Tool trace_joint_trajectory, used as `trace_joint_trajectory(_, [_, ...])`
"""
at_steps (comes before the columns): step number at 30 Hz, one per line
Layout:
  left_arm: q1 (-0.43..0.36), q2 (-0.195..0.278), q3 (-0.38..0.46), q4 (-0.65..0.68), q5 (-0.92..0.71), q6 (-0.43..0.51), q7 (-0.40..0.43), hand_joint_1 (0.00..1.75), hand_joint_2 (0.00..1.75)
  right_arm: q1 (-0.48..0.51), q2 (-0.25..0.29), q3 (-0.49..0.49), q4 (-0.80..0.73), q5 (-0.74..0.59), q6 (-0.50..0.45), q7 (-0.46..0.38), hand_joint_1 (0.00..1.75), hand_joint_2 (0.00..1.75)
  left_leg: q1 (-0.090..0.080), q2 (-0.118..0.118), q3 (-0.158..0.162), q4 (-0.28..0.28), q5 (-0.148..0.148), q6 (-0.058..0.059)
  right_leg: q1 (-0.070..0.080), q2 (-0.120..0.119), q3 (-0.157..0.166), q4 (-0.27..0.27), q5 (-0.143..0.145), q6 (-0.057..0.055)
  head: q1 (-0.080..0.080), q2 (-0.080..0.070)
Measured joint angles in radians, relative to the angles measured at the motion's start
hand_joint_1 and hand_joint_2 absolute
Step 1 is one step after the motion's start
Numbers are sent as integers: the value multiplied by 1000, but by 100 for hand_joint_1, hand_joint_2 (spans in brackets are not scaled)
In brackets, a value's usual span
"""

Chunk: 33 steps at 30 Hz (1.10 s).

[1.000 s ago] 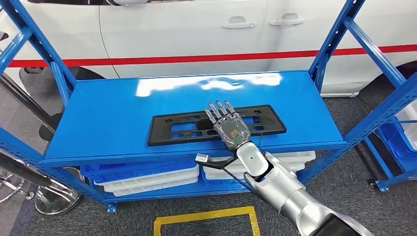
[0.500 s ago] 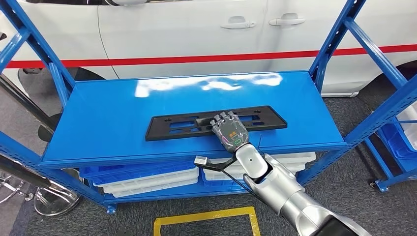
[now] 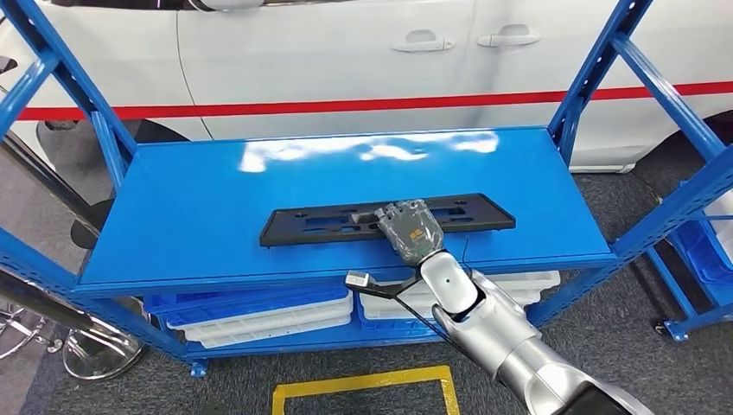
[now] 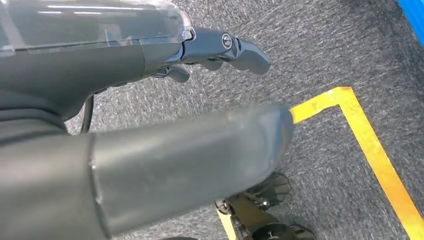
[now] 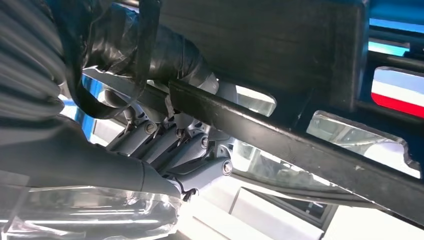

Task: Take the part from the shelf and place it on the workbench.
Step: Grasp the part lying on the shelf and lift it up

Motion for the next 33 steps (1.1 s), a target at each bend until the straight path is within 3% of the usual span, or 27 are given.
trace_joint_trajectory(2, [1, 0, 0, 0, 4, 1, -3, 0, 175, 17, 8, -37, -23, 0, -8, -39, 175, 175, 0, 0, 0, 2, -7, -11, -4, 0, 4, -9, 4, -11, 0, 0])
trace_joint_trajectory(4, [1, 1, 0, 0, 8, 1, -6, 0, 87, 39, 29, -87, -62, -1, -12, -94, 175, 175, 1, 2, -27, 64, -49, -20, -10, -1, 8, -18, 9, -20, 0, 0])
trace_joint_trajectory(6, [3, 1, 1, 0, 11, -1, -9, 0, 0, 84, 68, -164, -139, -10, -5, -183, 175, 175, 4, 3, -87, 191, -111, -26, -8, -1, 8, -18, 7, -27, -1, 0])
trace_joint_trajectory(7, [5, 1, 1, 0, 13, -2, -10, 0, 0, 110, 92, -209, -189, -19, 4, -234, 175, 175, 4, 3, -114, 245, -128, -28, -6, -2, 7, -16, 6, -29, -1, 0])
trace_joint_trajectory(8, [9, 0, 2, -1, 17, -6, -11, 0, 0, 134, 119, -253, -246, -34, 18, -286, 175, 175, 4, 3, -127, 268, -126, -29, -4, -2, 7, -13, 3, -30, -1, 0])
trace_joint_trajectory(9, [11, 0, 4, -3, 24, -12, -13, 0, 0, 153, 144, -289, -302, -54, 35, -327, 175, 175, 4, 3, -120, 251, -103, -29, -4, -2, 7, -9, 0, -30, -1, 0])
trace_joint_trajectory(12, [13, 0, 20, -10, 63, -46, -30, 0, 0, 187, 204, -351, -465, -139, 84, -408, 175, 175, 2, 3, -39, 71, -12, -19, -1, -1, 6, 7, -13, -24, 0, 0])
trace_joint_trajectory(14, [13, 0, 33, -13, 84, -62, -42, 0, 0, 202, 232, -362, -558, -172, 110, -431, 175, 175, -1, 2, -17, 19, -3, -11, 2, 0, 2, 12, -15, -16, 0, 0])
trace_joint_trajectory(17, [14, 0, 46, -14, 102, -73, -57, 0, 0, 220, 253, -360, -667, -186, 131, -456, 175, 175, 2, 2, -14, 10, 2, 3, 3, 0, -1, 19, -22, -3, 0, 0])
trace_joint_trajectory(19, [12, 1, 49, -14, 106, -77, -62, 0, 0, 224, 256, -353, -715, -190, 138, -466, 175, 175, 7, 4, -12, 4, 6, 14, 0, 0, -30, 86, -67, 7, 0, 0])
trace_joint_trajectory(21, [10, 2, 53, -14, 107, -77, -64, 0, 0, 233, 257, -348, -746, -192, 141, -472, 175, 175, 7, 4, -12, 4, 6, 18, -4, 0, -89, 216, -131, 13, 0, 0])
trace_joint_trajectory(22, [10, 2, 55, -14, 107, -78, -64, 0, 0, 239, 257, -347, -756, -192, 142, -474, 175, 175, 7, 4, -12, 4, 5, 19, -6, 0, -114, 268, -148, 15, 0, 0])
trace_joint_trajectory(23, [10, 2, 57, -14, 107, -78, -64, 0, 0, 245, 257, -346, -763, -193, 143, -475, 175, 175, 7, 4, -12, 4, 5, 19, -7, 0, -125, 288, -145, 16, 0, 0])
trace_joint_trajectory(24, [10, 2, 58, -14, 107, -81, -64, 0, 0, 249, 257, -346, -769, -194, 144, -476, 175, 175, 7, 3, -11, 4, 5, 19, -8, 0, -116, 268, -124, 15, 0, 0])
trace_joint_trajectory(25, [10, 2, 60, -13, 107, -86, -66, 0, 0, 251, 257, -345, -775, -197, 145, -477, 175, 175, 7, 3, -10, 5, 4, 18, -9, 0, -88, 213, -89, 13, 0, 0])
trace_joint_trajectory(27, [9, 2, 60, -11, 102, -99, -72, 0, 87, 250, 257, -340, -787, -212, 148, -483, 175, 175, 5, 2, -8, 7, 2, 12, -7, 0, -21, 75, -33, 5, 0, 0])
trace_joint_trajectory(29, [7, 4, 60, -1, 87, -98, -77, 0, 175, 248, 257, -326, -796, -241, 155, -491, 175, 175, 2, 3, -9, 7, 0, 2, -2, 1, 8, 12, -19, -2, 0, 0])
trace_joint_trajectory(31, [3, 9, 55, 17, 68, -83, -78, 0, 175, 248, 258, -306, -801, -266, 162, -496, 175, 175, 2, 3, -9, 5, 0, -11, -1, 2, 9, 6, -17, -10, 0, 0])
trace_joint_trajectory(33, [-3, 18, 41, 39, 43, -52, -78, 0, 175, 247, 257, -287, -803, -273, 163, -495, 175, 175, 4, 3, -20, 33, -22, -21, -5, 1, 13, -3, -13, -21, 0, 0])
